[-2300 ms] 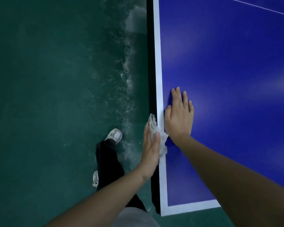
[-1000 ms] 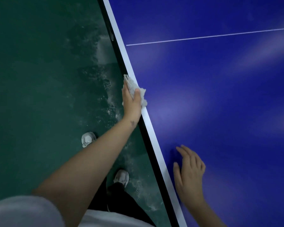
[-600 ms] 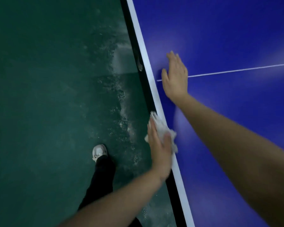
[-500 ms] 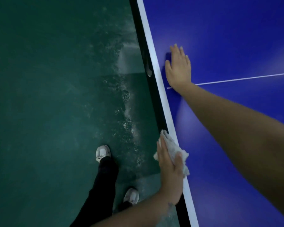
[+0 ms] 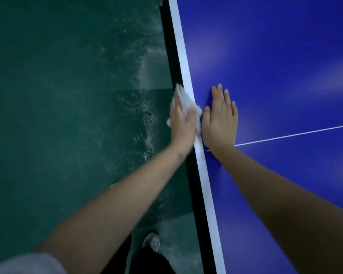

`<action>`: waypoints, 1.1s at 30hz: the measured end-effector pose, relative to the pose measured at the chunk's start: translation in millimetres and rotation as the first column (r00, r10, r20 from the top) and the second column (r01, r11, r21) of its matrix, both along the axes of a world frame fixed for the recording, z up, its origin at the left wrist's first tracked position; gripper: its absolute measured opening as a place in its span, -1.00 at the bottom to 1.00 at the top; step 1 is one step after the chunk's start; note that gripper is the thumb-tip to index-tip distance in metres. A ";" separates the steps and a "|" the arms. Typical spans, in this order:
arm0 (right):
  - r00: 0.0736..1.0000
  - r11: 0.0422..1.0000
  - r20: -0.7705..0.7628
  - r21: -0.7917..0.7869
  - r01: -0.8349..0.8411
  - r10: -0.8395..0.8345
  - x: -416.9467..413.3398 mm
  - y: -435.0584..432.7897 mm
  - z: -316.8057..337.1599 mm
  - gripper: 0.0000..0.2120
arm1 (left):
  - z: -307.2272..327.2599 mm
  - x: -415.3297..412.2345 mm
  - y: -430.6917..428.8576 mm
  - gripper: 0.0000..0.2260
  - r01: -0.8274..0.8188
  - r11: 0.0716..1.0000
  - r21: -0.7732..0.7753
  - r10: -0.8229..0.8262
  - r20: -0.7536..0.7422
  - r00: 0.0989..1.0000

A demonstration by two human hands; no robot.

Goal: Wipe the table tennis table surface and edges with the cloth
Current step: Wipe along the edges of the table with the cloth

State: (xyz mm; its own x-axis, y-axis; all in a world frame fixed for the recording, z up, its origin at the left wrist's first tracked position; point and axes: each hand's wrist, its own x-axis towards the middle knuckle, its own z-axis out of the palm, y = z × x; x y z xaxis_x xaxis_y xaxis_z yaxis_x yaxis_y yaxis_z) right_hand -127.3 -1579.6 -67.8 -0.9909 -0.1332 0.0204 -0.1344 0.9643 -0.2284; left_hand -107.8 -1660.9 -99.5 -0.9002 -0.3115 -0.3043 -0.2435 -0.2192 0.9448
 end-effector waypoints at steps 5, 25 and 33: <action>1.000 1.000 0.011 -0.009 0.013 -0.013 0.1 -1.3 1.1 -0.45 | 7.4 -139.7 -69.0 -0.51 0.015 0.999 0.032 -0.016 0.032 0.999; 0.997 0.995 0.081 0.100 -0.005 -0.003 1.4 -2.8 6.4 -0.41 | 15.5 11.0 -1.9 -0.52 0.047 0.999 0.001 -0.047 0.068 0.997; 0.997 0.993 0.074 0.118 0.011 -0.019 -0.6 -6.1 11.7 -0.44 | 15.0 -82.0 -45.0 -0.46 0.031 1.000 -0.008 -0.030 0.027 0.999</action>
State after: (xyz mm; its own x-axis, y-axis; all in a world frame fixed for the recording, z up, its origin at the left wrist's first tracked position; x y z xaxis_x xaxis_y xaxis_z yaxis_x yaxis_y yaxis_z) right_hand -127.9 -1585.7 -56.0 -0.9909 -0.1155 -0.0690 -0.1064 0.9867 -0.1226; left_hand -189.8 -1705.9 -84.6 -0.9009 -0.2866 -0.3260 -0.2752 -0.2036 0.9396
